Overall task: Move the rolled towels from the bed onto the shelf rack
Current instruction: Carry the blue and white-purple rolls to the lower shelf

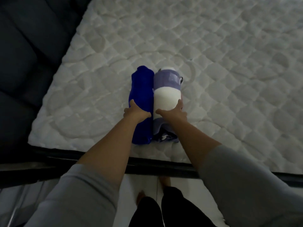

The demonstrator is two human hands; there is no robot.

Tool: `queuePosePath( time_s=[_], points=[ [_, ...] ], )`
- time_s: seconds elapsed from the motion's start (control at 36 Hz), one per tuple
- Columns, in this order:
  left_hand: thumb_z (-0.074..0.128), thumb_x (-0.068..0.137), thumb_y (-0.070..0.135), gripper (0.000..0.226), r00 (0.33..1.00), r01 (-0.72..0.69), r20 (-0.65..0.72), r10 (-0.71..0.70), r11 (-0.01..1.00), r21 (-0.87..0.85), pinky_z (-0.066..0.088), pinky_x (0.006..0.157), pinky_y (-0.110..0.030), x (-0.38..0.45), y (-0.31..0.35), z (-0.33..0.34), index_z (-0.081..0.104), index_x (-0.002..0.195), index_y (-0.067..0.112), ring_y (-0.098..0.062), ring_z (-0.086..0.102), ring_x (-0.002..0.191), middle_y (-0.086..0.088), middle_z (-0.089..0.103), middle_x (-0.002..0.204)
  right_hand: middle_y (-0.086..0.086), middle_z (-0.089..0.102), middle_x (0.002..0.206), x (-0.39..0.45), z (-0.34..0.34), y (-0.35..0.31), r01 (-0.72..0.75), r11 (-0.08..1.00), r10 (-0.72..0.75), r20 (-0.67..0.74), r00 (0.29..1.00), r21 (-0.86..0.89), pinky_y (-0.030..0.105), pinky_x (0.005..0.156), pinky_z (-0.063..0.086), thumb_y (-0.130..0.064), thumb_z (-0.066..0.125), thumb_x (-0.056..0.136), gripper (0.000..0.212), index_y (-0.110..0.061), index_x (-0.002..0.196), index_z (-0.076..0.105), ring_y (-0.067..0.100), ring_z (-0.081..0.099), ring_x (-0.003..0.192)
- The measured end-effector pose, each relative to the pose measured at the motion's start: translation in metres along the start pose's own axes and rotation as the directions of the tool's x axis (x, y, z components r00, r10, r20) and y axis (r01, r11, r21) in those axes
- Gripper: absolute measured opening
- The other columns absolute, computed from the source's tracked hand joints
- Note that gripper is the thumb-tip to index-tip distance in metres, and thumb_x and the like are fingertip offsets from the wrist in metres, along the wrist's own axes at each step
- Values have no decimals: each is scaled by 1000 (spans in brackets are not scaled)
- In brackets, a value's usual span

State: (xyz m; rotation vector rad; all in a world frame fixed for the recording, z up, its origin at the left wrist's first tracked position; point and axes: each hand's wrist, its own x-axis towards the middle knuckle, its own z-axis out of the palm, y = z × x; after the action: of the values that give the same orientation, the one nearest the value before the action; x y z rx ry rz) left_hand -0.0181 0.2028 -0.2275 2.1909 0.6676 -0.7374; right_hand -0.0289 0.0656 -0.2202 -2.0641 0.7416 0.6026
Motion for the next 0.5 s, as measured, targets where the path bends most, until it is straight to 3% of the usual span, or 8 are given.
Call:
queuePosePath(
  time_s=[0.08, 0.17, 0.22, 0.28, 0.42, 0.5],
  points=[
    [82, 67, 42, 131, 997, 56, 45, -56, 998, -11, 34, 112, -49, 25, -10, 11, -17, 152, 27, -39, 33, 137, -17, 19, 156, 14, 13, 158, 23, 11, 6, -55, 998, 55, -6, 998, 23, 51, 115, 28, -51, 77, 70, 123, -36, 151, -15, 38, 21, 143],
    [88, 43, 53, 156, 994, 64, 88, -59, 997, -48, 31, 114, -50, 42, -19, 22, -24, 149, 31, -37, 30, 139, -15, 14, 158, 14, 10, 157, 37, 14, 11, -67, 997, 69, 67, 995, -29, 49, 117, 27, -41, 85, 53, 145, -31, 150, -23, 38, 23, 142],
    [88, 34, 60, 162, 997, 53, 54, -51, 998, -28, 30, 115, -50, 51, -25, 31, -24, 148, 33, -36, 31, 139, -13, 15, 158, 19, 11, 157, 45, 15, 15, -60, 996, 66, 114, 991, -58, 49, 119, 22, -42, 85, 58, 143, -22, 151, -22, 40, 22, 143],
    [86, 27, 63, 164, 999, 34, -1, -34, 999, -25, 32, 113, -49, 62, -29, 36, -20, 149, 34, -34, 36, 137, -9, 21, 157, 21, 8, 160, 59, 18, 19, -19, 1000, 19, 82, 996, 3, 54, 118, 21, -44, 81, 68, 130, -28, 153, -17, 43, 18, 145],
    [85, 53, 49, 143, 1000, -21, -18, 20, 999, -47, 40, 108, -43, 63, -28, 33, -18, 151, 32, -34, 47, 129, -7, 30, 155, 17, 10, 161, 76, 16, 24, 30, 999, -32, 68, 997, 41, 51, 116, 25, -35, 78, 75, 120, -29, 153, -13, 42, 22, 144],
    [81, 63, 41, 131, 999, -33, -38, 31, 997, -64, 40, 107, -42, 58, -26, 31, -15, 152, 30, -34, 48, 127, -7, 31, 155, 10, 7, 162, 78, 11, 25, 67, 996, -71, 64, 995, 60, 46, 117, 28, -35, 79, 72, 126, -26, 153, -17, 35, 25, 144]
  ],
)
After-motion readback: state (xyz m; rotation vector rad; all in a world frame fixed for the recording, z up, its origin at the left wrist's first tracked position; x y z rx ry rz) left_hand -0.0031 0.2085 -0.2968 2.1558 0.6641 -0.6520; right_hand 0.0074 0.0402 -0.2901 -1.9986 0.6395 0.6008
